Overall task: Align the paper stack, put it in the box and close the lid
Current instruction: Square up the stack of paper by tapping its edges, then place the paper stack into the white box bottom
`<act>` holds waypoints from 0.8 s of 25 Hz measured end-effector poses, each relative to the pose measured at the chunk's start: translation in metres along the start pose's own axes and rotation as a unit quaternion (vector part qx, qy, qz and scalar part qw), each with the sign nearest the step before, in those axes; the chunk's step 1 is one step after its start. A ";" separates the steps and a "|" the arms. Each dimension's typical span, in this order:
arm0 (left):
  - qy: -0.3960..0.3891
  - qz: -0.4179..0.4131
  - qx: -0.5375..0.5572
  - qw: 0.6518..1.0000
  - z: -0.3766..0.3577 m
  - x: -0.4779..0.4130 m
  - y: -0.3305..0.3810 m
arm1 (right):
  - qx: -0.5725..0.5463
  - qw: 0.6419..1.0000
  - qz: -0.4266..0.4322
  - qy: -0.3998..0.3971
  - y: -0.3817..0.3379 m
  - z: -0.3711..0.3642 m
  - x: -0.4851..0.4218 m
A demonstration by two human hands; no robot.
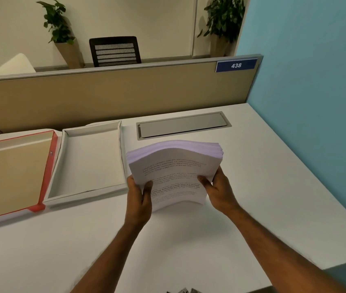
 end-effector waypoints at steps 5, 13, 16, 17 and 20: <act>-0.001 -0.010 -0.011 1.000 -0.003 0.005 0.001 | -0.001 1.000 -0.010 0.011 0.009 0.003 0.003; -0.044 0.037 -0.087 0.995 0.004 0.012 -0.043 | 0.031 0.998 -0.053 -0.023 0.031 -0.003 0.000; -0.029 0.045 -0.088 0.995 0.010 0.004 -0.042 | 0.014 0.997 -0.062 -0.042 0.027 -0.009 -0.008; -0.026 0.047 -0.083 0.995 0.012 0.000 -0.039 | 0.003 0.997 -0.066 -0.051 0.024 -0.013 -0.011; 0.000 0.059 -0.080 0.995 0.026 -0.012 -0.036 | -0.019 0.996 -0.074 -0.056 0.015 -0.024 -0.022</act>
Point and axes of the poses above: each hand's wrist, its own x-axis away from the middle knuckle, its own z-axis out of the back of the hand, y = z × x, the point moved 10 cm from there along -x, towards the middle knuckle, and after that the axes turned 2 degrees about -y, right-handed, at the moved point
